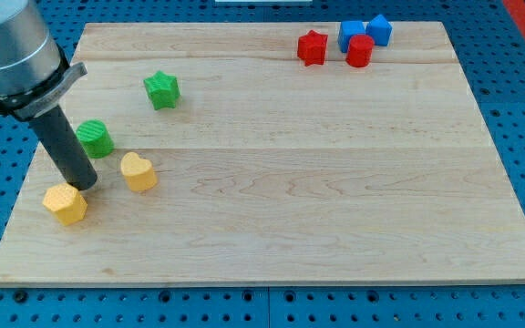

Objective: Push the green circle closer to the yellow hexagon

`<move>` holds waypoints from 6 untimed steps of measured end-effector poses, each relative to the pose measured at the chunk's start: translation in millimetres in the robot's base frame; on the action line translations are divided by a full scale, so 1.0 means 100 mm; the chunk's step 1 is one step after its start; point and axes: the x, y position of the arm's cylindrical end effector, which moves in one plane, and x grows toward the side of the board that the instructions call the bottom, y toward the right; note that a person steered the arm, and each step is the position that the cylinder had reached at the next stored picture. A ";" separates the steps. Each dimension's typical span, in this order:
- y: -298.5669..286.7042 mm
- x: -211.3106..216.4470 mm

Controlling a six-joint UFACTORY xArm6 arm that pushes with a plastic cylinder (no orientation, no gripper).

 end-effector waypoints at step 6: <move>0.38 -0.60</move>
